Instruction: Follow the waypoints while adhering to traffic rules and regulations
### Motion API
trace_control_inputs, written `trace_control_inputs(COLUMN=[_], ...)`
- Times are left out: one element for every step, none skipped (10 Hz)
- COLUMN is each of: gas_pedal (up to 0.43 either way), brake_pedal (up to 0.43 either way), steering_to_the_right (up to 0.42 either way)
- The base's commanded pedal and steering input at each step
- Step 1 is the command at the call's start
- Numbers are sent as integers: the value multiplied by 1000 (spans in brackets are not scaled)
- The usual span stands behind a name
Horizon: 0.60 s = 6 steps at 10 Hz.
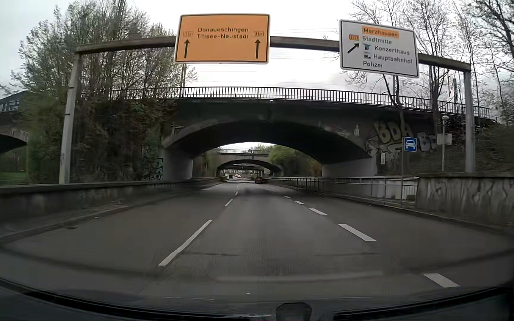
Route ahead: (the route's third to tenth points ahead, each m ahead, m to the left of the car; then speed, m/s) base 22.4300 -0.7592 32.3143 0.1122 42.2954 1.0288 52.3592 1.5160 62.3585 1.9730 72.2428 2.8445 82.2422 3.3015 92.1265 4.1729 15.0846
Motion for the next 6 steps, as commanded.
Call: trace_control_inputs(gas_pedal=[110,110,110,110,110,110], brake_pedal=[0,0,0,0,0,0], steering_to_the_right=[-10,-10,-9,-9,-9,-9])
